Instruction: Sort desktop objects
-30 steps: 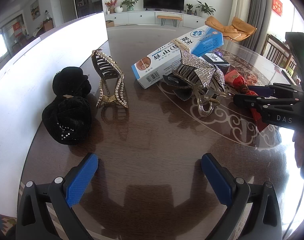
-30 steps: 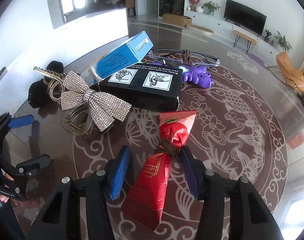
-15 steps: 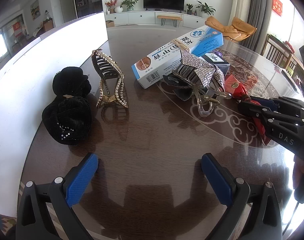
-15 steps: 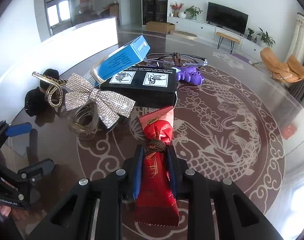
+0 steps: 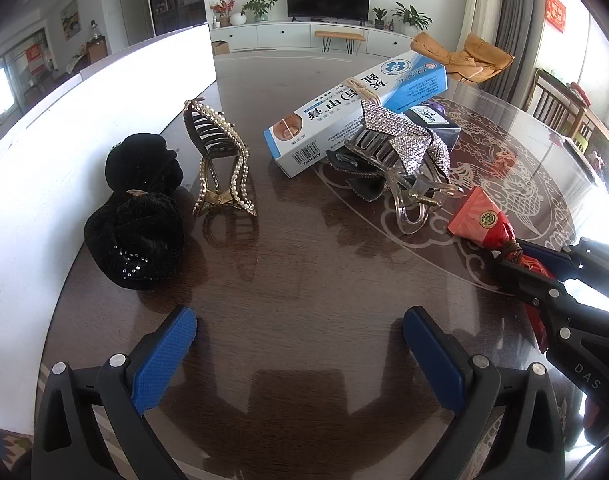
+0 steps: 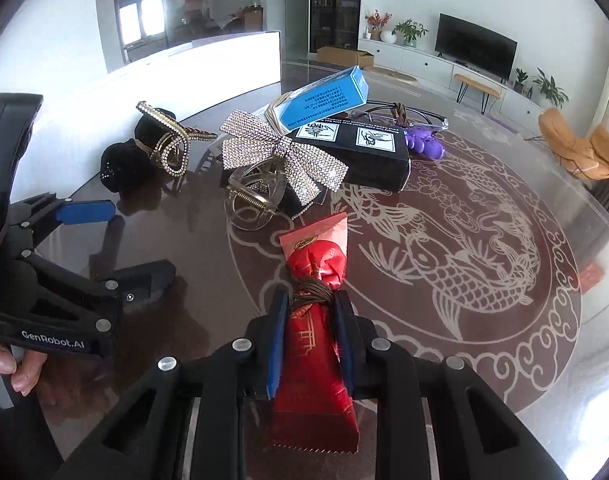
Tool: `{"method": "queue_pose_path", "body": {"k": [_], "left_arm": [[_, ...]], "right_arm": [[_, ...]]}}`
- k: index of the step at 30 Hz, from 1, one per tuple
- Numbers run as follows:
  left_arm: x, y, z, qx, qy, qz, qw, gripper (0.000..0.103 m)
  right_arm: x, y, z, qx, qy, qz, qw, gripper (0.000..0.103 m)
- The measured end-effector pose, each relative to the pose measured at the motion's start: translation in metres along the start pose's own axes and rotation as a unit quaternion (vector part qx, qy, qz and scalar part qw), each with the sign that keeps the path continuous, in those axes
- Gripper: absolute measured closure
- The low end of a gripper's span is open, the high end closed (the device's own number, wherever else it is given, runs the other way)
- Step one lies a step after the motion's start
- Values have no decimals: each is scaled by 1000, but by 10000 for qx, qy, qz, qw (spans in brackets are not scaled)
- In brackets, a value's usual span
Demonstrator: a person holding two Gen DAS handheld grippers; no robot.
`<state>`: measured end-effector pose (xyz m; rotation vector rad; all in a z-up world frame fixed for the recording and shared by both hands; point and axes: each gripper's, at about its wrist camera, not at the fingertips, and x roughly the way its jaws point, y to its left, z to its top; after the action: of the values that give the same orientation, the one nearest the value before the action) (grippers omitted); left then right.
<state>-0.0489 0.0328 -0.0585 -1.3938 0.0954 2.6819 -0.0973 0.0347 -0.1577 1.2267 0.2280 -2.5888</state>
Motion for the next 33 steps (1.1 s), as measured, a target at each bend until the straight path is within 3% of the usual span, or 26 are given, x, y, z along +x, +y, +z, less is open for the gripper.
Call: {"method": "queue_pose_path", "body": {"k": [4, 8, 13, 19, 23, 25, 31, 33], "left_arm": [[0, 1, 1, -3, -1, 6, 10000, 0], [0, 2, 2, -5, -2, 9, 10000, 0], [0, 1, 2, -5, -2, 9, 10000, 0], [-5, 14, 1, -140, 120, -9, 9998, 0], [-24, 53, 3, -1080, -214, -706, 9914, 0], [-35, 69, 2, -1397, -491, -834, 9855, 0], [-49, 88, 3, -1705, -844, -591, 9800, 0], [-52, 101, 1, -1975, -944, -615, 9738, 0]], "right_arm": [[-1, -3, 0, 6, 3, -42, 10000, 75], [2, -5, 0, 39, 74, -63, 9999, 36], [4, -5, 0, -4, 112, -66, 9999, 25], [8, -13, 0, 201, 202, -9, 9996, 15], [9, -13, 0, 214, 210, -60, 9995, 13], [9, -14, 1, 238, 222, -48, 9995, 12], [10, -14, 1, 232, 230, -25, 9995, 11], [11, -13, 1, 190, 253, -10, 9995, 7]]}}
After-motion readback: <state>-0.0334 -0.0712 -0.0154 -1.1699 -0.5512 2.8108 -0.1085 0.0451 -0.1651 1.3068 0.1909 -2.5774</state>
